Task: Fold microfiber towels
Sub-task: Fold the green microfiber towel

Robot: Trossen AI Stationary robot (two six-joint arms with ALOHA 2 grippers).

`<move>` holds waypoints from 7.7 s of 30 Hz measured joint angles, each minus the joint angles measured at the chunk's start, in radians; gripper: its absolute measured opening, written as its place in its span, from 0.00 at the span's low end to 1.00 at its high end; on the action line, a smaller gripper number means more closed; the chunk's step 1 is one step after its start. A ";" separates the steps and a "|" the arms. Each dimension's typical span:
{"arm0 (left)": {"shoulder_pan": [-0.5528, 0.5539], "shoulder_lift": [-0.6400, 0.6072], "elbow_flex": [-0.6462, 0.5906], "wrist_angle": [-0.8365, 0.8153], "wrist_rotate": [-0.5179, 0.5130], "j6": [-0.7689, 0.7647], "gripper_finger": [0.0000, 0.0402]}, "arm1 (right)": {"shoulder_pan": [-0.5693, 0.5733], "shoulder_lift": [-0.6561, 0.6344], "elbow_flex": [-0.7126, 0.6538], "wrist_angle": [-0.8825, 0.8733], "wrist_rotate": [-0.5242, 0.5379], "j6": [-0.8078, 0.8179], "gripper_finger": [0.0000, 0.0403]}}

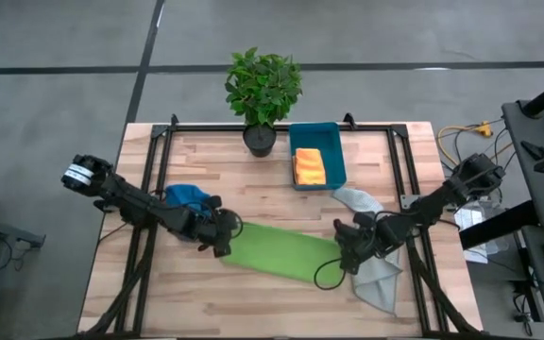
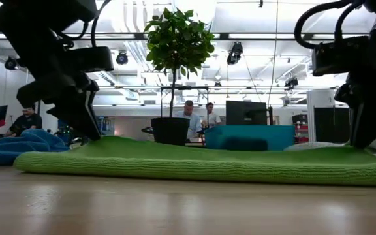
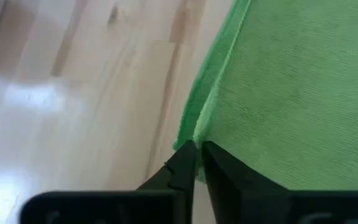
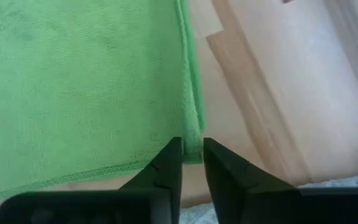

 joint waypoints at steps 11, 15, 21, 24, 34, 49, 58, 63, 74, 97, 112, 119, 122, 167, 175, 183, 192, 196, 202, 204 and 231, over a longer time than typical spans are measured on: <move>0.040 -0.049 0.026 -0.008 -0.008 0.014 0.42 | -0.034 -0.146 0.000 0.002 0.052 0.078 0.32; 0.050 -0.056 0.039 0.001 0.016 0.027 0.45 | -0.034 -0.181 -0.002 0.106 0.063 0.113 0.33; 0.072 0.000 0.043 0.072 0.172 0.115 0.33 | -0.034 -0.102 -0.006 0.275 0.097 0.169 0.28; 0.083 0.033 0.051 0.077 0.221 0.174 0.19 | -0.034 -0.033 -0.005 0.372 0.067 0.194 0.24; 0.080 0.155 0.044 0.060 0.320 0.162 0.02 | -0.036 0.188 0.006 0.444 -0.052 0.333 0.03; -0.101 0.188 0.033 0.036 0.378 -0.209 0.00 | -0.194 0.247 0.040 0.423 -0.069 0.144 0.03; -0.279 0.261 0.033 0.274 0.422 -0.513 0.00 | -0.321 0.256 0.095 0.403 -0.070 -0.056 0.02; -0.325 0.342 0.074 0.408 0.447 -0.573 0.00 | -0.349 0.256 0.141 0.409 -0.069 -0.128 0.02; -0.338 0.481 0.231 0.429 0.459 -0.590 0.00 | -0.332 0.416 0.311 0.257 -0.063 -0.092 0.02; -0.336 0.485 0.302 0.485 0.193 -0.773 0.00 | -0.413 0.742 0.835 -0.037 0.197 -0.228 0.02; -0.340 0.294 0.350 0.497 0.055 -0.277 0.00 | -0.213 0.432 0.824 -0.170 0.516 -0.185 0.02; -0.409 0.181 0.409 0.281 -0.022 0.166 0.00 | -0.002 0.348 0.821 -0.143 0.518 -0.227 0.02; -0.429 0.157 0.448 0.146 -0.012 0.227 0.00 | 0.080 0.350 0.821 -0.117 0.537 -0.207 0.02; -0.348 0.418 0.220 0.400 0.157 1.209 0.44 | 0.182 0.400 0.894 -0.070 0.581 0.297 0.02; -0.367 0.420 0.207 0.382 0.143 1.088 0.10 | 0.182 0.400 0.892 -0.075 0.578 0.296 0.02; -0.383 0.421 0.207 0.378 0.141 1.085 0.03 | 0.182 0.451 0.891 0.014 0.492 0.273 0.02; -0.384 0.421 0.205 0.379 0.143 1.033 0.03 | 0.182 0.628 0.902 0.208 0.168 -0.184 0.16; -0.391 0.419 0.205 0.377 0.145 1.033 0.03 | 0.182 0.679 0.934 0.165 0.162 -0.429 0.29; -0.402 0.419 0.205 0.376 0.145 1.033 0.03 | 0.182 0.752 0.978 0.000 0.163 -0.731 0.41; -0.404 0.419 0.205 0.376 0.145 1.033 0.03 | 0.182 0.772 0.985 -0.061 0.165 -0.755 0.43; -0.410 0.414 0.201 0.373 0.154 1.031 0.02 | 0.179 0.860 0.985 0.009 0.236 -0.966 0.19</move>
